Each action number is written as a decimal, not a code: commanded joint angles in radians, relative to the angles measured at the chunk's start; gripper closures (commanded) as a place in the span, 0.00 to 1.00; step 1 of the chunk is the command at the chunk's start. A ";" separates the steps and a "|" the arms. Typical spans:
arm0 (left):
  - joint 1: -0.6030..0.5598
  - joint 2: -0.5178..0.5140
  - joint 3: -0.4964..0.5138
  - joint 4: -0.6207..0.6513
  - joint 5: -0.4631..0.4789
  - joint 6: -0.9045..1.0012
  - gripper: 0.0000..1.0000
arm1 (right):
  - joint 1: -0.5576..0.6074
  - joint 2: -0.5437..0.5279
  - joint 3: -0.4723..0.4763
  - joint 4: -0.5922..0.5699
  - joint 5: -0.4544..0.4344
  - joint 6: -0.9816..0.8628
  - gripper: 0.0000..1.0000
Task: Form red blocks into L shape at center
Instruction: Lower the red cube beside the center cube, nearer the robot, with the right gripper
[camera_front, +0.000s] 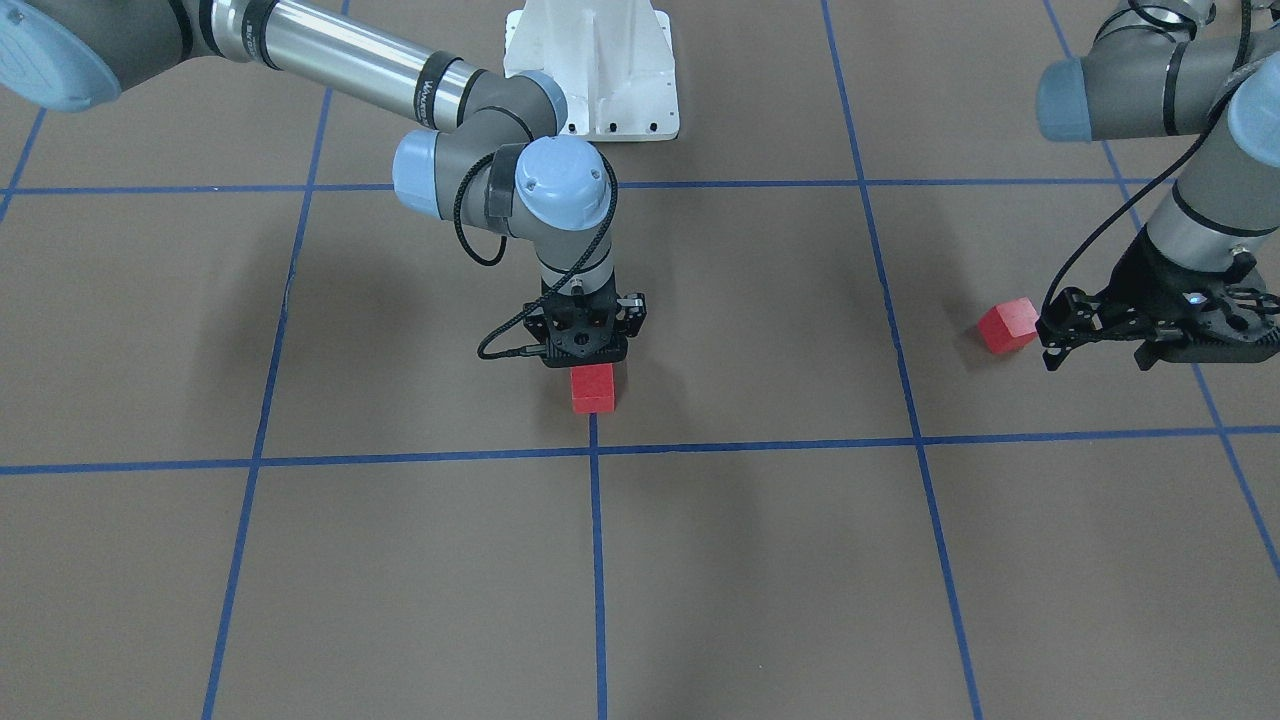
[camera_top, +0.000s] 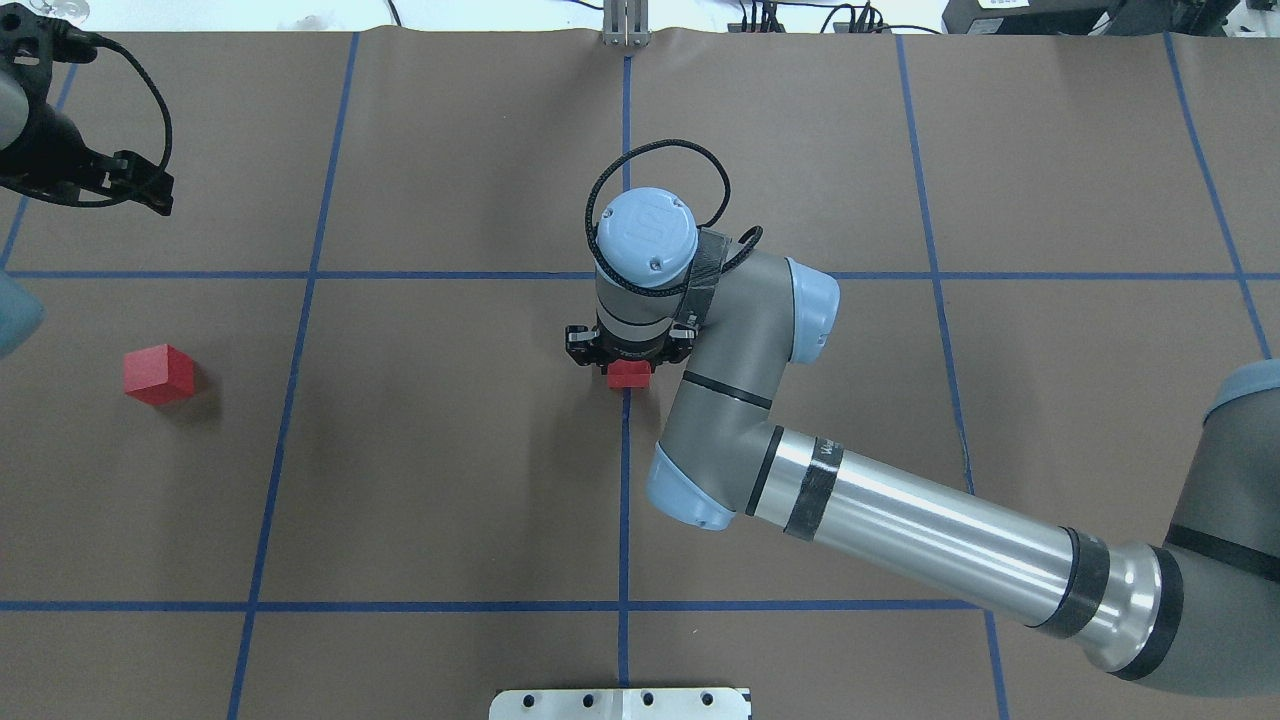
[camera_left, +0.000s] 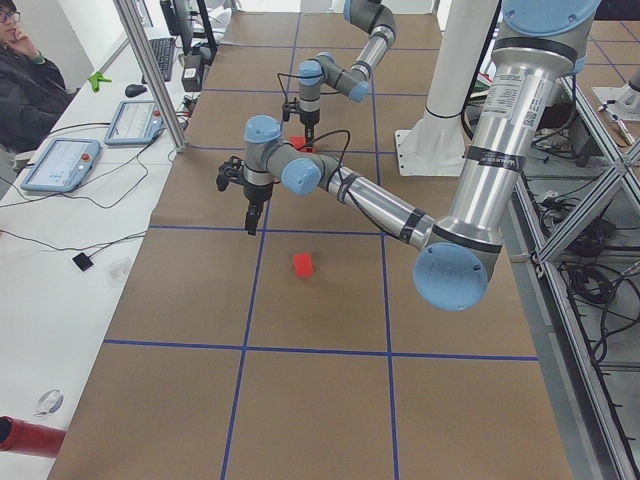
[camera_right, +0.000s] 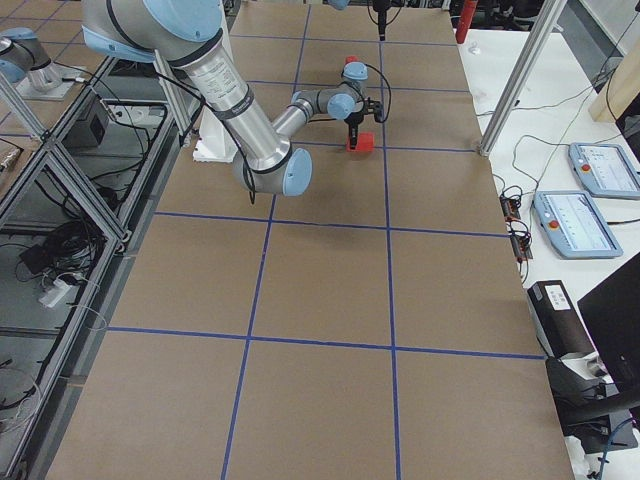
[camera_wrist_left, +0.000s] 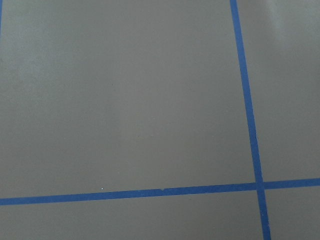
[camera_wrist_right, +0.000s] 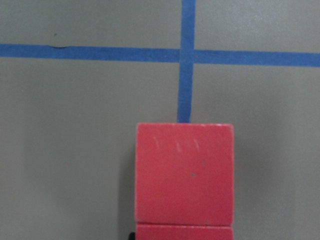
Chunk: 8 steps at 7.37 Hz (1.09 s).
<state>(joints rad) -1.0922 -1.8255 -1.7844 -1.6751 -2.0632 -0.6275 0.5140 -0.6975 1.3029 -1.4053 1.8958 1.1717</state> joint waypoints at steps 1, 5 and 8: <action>0.000 0.000 0.000 0.000 0.000 0.000 0.00 | 0.001 0.003 0.002 0.000 -0.001 0.000 0.02; 0.000 0.000 0.000 0.000 0.000 0.000 0.00 | 0.014 0.016 0.028 -0.003 0.002 0.009 0.02; 0.000 0.043 -0.033 -0.008 -0.002 -0.014 0.00 | 0.070 0.015 0.195 -0.185 0.012 -0.004 0.02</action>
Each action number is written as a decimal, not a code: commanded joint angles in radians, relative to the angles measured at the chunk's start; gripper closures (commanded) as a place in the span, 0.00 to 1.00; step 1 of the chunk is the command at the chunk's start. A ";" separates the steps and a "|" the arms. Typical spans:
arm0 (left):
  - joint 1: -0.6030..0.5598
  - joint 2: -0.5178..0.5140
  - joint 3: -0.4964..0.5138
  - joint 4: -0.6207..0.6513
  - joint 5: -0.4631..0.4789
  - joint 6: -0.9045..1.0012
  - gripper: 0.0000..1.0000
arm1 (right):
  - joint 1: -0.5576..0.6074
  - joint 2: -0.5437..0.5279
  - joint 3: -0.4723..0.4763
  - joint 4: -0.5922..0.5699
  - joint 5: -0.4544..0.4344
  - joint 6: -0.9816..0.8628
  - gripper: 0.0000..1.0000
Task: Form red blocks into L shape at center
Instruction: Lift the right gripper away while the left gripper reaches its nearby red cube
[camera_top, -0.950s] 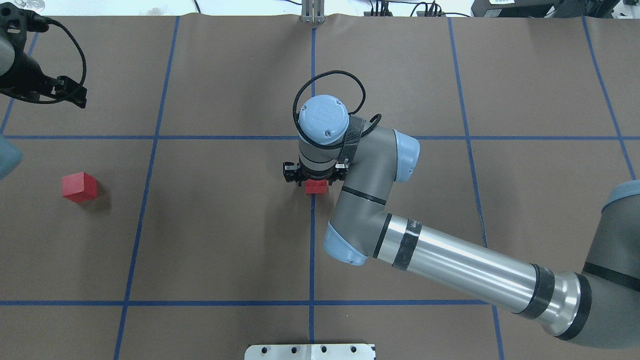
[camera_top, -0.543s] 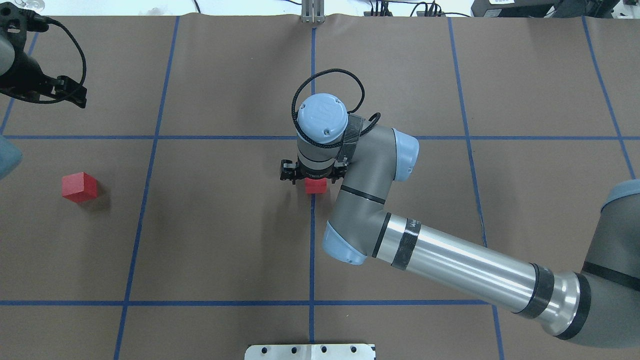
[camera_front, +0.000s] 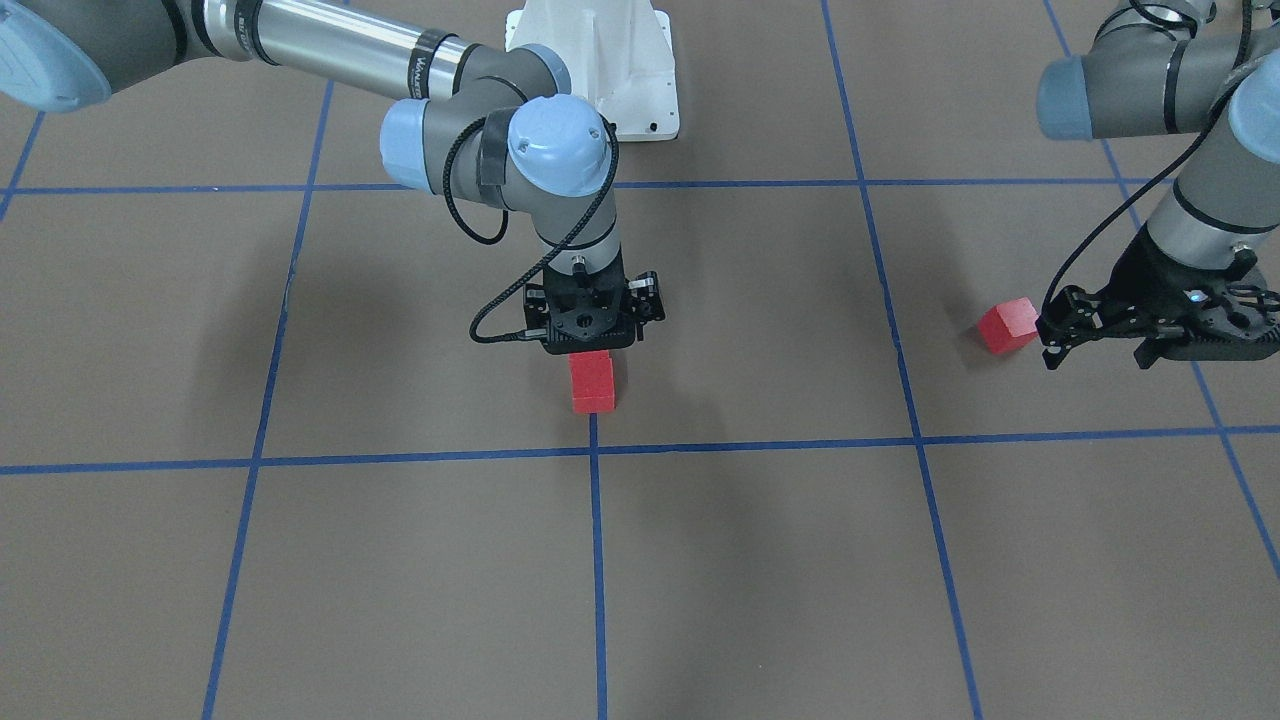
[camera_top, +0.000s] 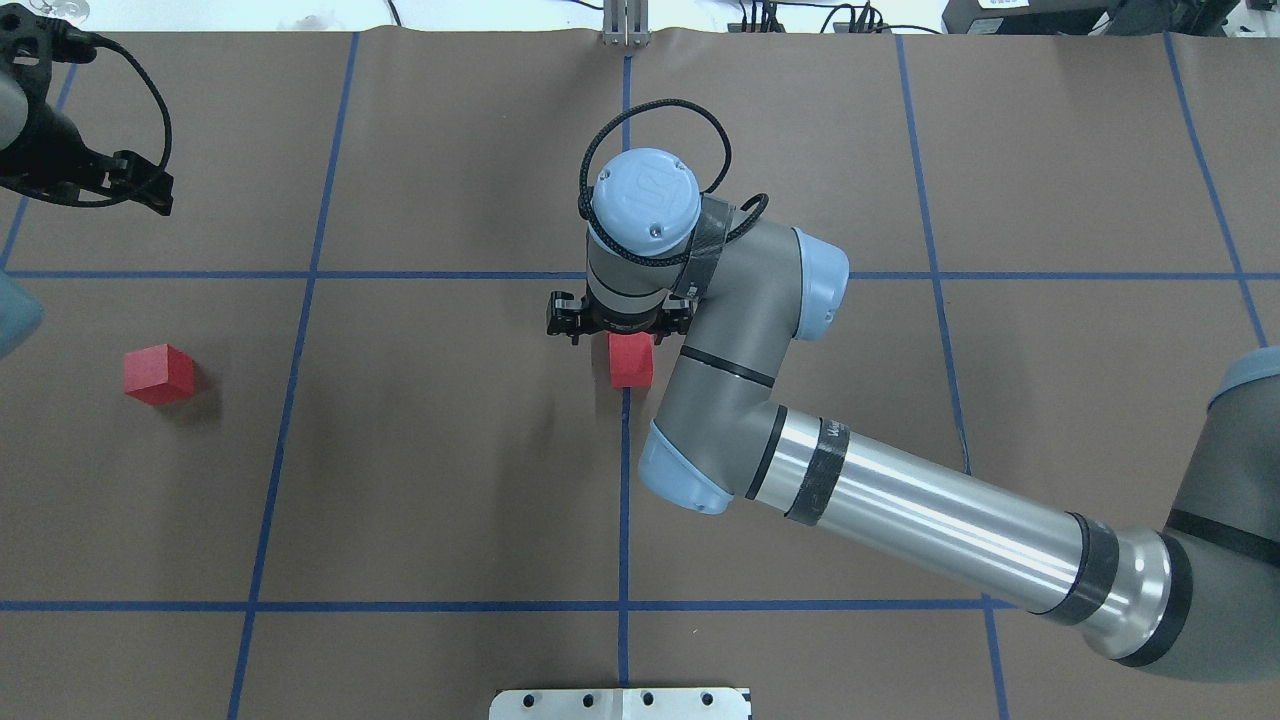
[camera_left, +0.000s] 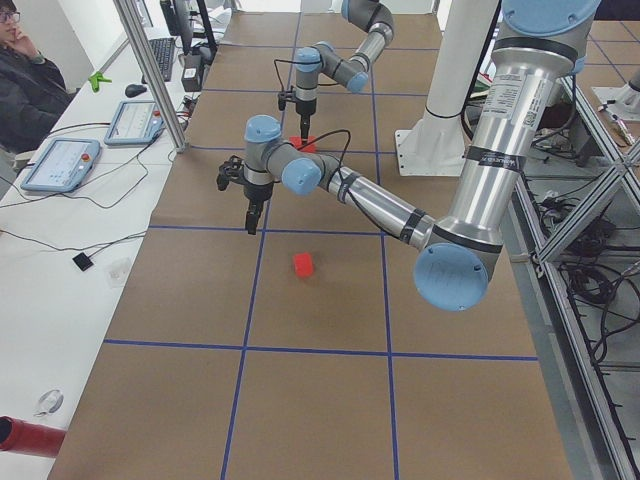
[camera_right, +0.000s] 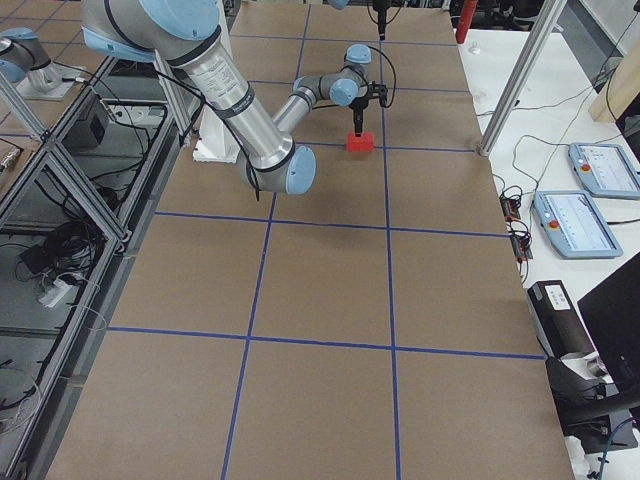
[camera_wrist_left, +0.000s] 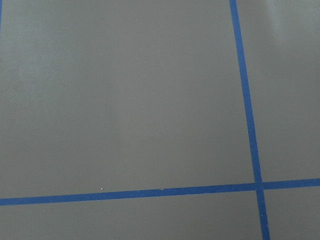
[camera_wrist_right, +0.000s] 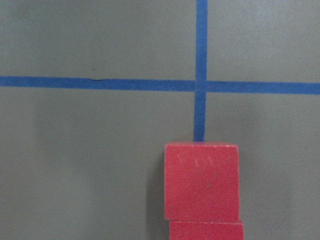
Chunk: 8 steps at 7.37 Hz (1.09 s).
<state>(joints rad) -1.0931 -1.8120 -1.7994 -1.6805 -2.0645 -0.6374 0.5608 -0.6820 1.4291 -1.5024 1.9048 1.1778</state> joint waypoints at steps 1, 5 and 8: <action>0.001 0.046 -0.020 -0.025 0.000 -0.025 0.00 | 0.043 -0.004 0.115 -0.149 0.008 -0.015 0.02; 0.039 0.229 -0.006 -0.363 0.001 -0.229 0.00 | 0.154 -0.186 0.330 -0.163 0.052 -0.105 0.01; 0.198 0.252 -0.008 -0.415 0.111 -0.395 0.00 | 0.174 -0.209 0.344 -0.159 0.072 -0.122 0.01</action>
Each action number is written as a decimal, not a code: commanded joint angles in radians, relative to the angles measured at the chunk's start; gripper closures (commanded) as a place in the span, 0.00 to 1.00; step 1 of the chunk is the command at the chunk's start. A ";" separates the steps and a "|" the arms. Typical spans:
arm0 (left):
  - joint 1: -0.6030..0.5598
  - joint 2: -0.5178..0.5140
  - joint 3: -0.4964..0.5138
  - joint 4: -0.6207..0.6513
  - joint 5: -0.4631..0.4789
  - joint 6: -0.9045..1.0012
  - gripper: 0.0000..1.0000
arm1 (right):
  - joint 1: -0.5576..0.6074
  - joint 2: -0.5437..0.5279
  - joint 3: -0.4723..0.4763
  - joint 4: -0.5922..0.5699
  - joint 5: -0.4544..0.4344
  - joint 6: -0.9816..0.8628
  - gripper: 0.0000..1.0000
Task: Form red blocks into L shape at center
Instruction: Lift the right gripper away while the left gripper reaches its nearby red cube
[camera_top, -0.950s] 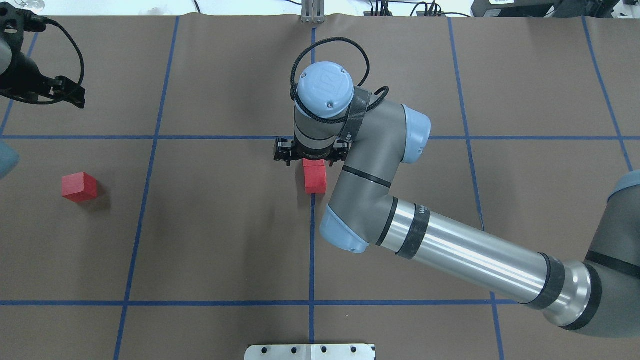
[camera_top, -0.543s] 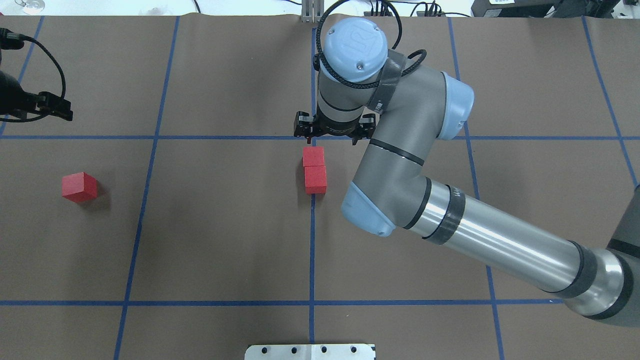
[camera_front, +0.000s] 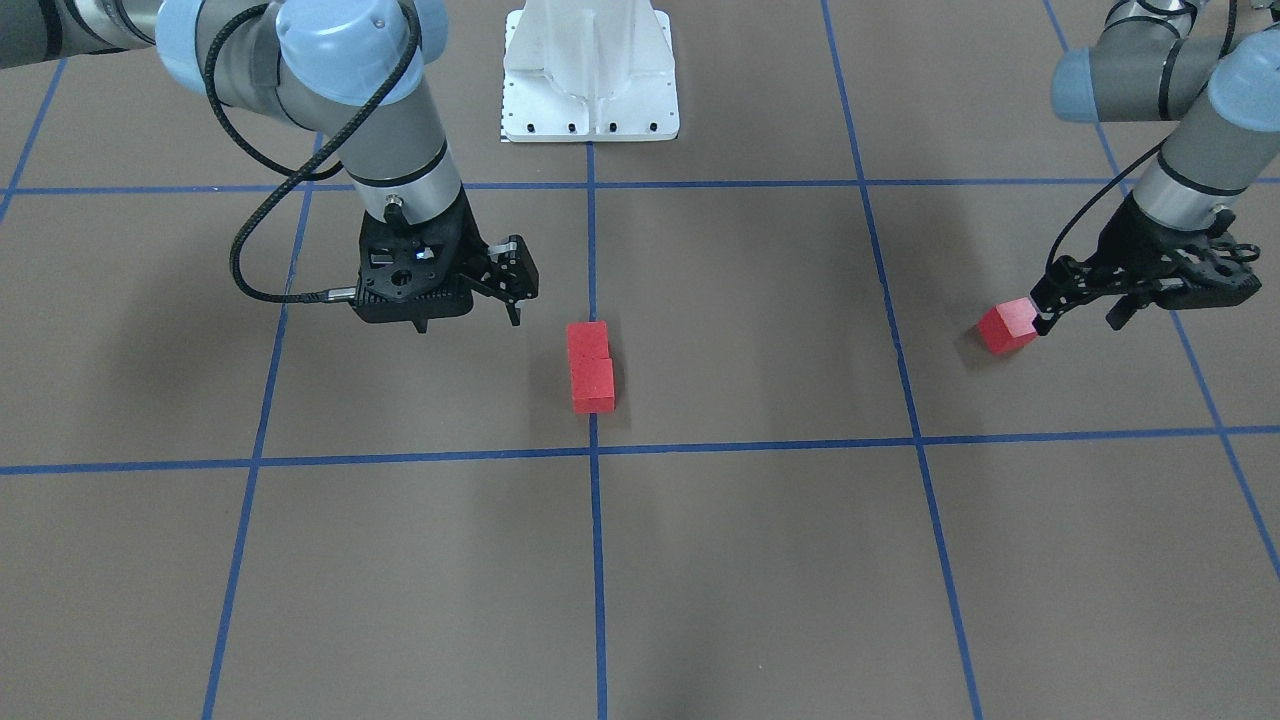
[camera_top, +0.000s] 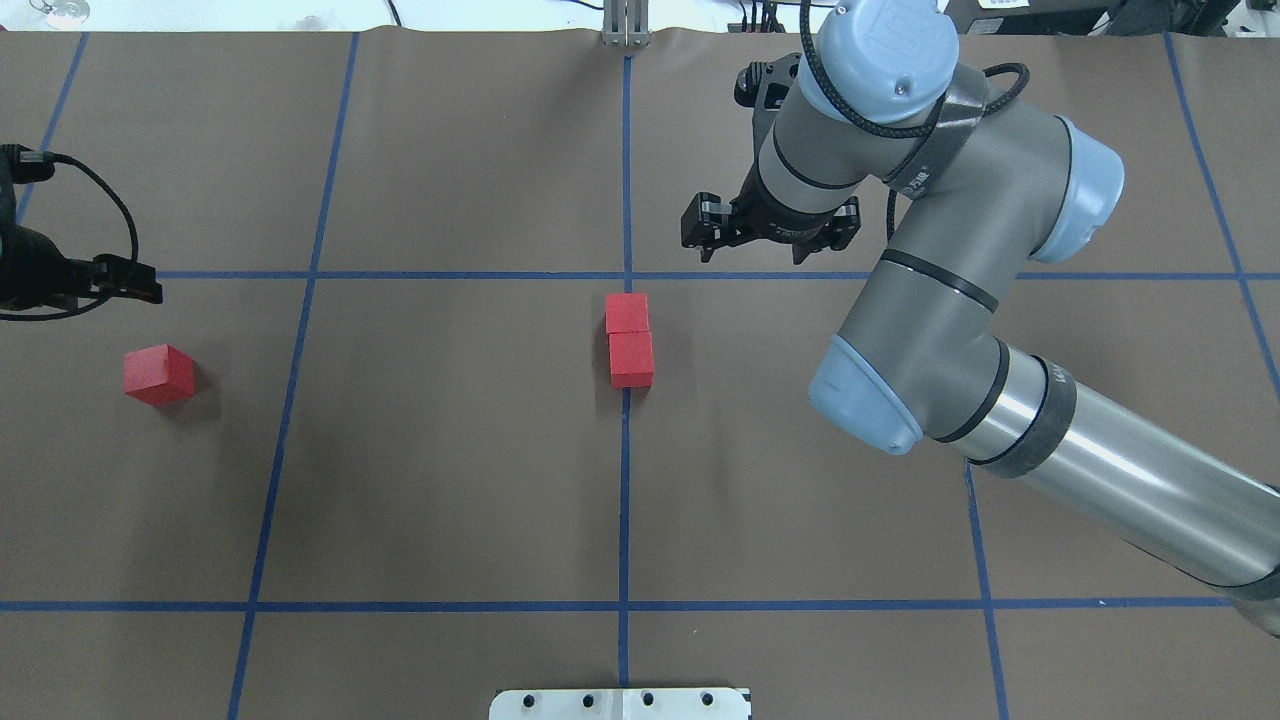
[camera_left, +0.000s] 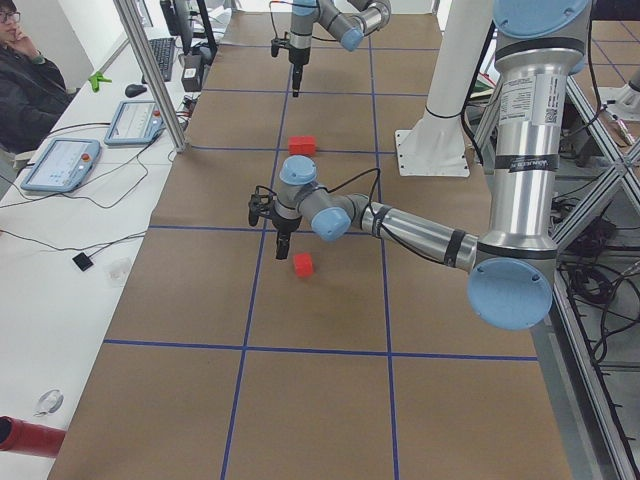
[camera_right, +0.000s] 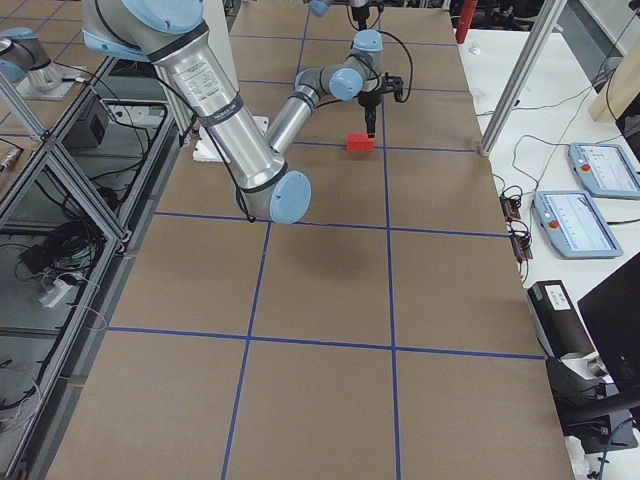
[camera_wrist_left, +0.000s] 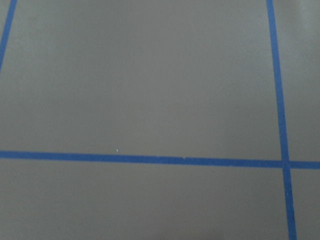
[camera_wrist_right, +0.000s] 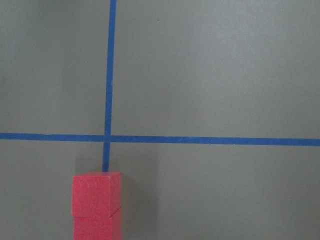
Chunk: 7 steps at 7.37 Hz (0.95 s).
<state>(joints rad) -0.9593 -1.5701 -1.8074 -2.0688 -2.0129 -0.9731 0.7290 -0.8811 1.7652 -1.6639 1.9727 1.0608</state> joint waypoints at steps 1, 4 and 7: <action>0.091 0.018 0.003 -0.028 0.080 -0.061 0.00 | 0.004 -0.013 0.007 0.004 0.005 -0.005 0.01; 0.123 0.032 0.026 -0.028 0.082 -0.055 0.00 | 0.004 -0.019 0.000 0.007 -0.002 -0.005 0.01; 0.123 0.027 0.058 -0.030 0.082 -0.046 0.00 | 0.001 -0.019 -0.003 0.007 -0.005 -0.005 0.01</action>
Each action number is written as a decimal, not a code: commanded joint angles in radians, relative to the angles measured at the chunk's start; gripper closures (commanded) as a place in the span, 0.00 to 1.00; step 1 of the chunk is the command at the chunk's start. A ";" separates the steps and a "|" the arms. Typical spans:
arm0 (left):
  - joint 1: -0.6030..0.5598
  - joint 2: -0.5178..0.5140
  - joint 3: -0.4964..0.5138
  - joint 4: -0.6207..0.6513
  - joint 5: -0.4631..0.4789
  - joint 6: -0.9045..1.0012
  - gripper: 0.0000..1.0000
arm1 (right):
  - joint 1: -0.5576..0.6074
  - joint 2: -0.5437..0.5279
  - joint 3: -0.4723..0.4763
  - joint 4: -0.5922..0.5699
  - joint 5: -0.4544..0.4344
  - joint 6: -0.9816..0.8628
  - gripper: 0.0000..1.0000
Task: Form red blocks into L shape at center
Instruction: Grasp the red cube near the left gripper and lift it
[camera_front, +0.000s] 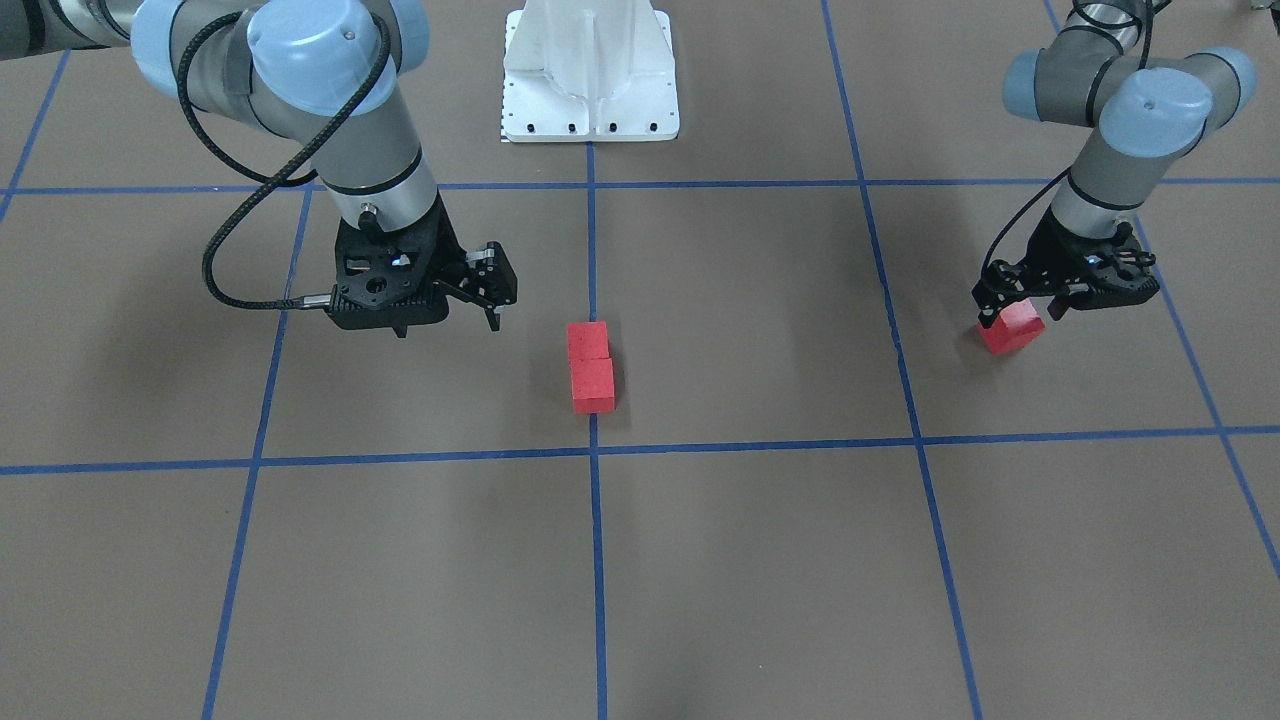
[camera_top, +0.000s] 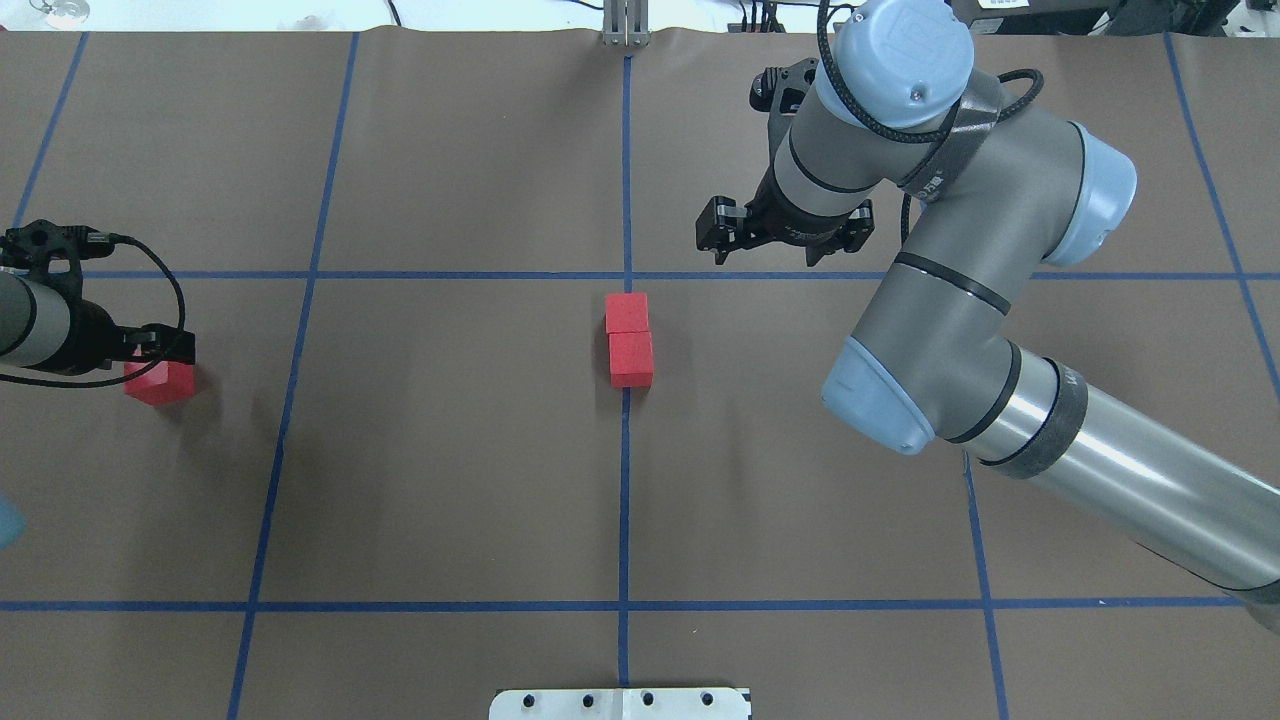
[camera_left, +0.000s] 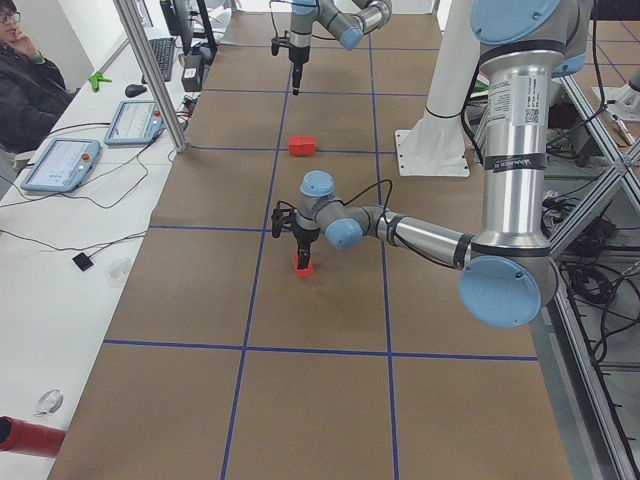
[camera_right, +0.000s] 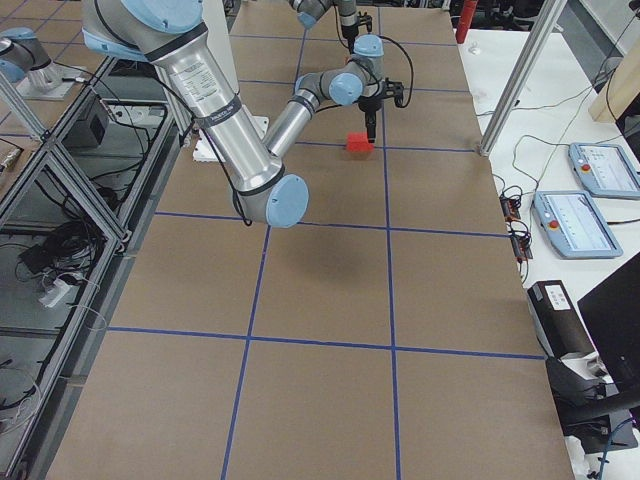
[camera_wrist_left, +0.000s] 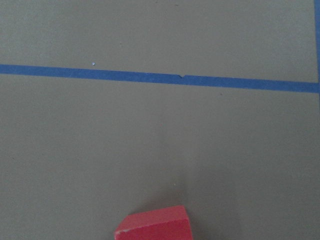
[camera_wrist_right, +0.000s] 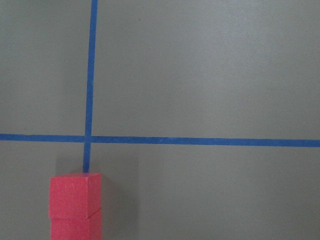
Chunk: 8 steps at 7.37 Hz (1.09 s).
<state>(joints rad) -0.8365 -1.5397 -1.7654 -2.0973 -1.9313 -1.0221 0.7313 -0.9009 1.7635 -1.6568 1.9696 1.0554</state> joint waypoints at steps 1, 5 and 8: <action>0.002 -0.011 0.035 -0.006 -0.001 0.004 0.00 | -0.004 -0.001 -0.003 0.000 -0.004 0.000 0.01; 0.002 -0.025 0.095 -0.067 -0.003 -0.001 0.14 | -0.006 -0.006 -0.003 0.000 -0.006 0.001 0.01; -0.007 -0.001 0.029 -0.052 -0.009 -0.013 1.00 | -0.010 -0.004 0.000 0.000 -0.006 0.001 0.01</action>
<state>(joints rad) -0.8381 -1.5573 -1.6954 -2.1607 -1.9389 -1.0316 0.7208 -0.9072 1.7615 -1.6562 1.9625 1.0569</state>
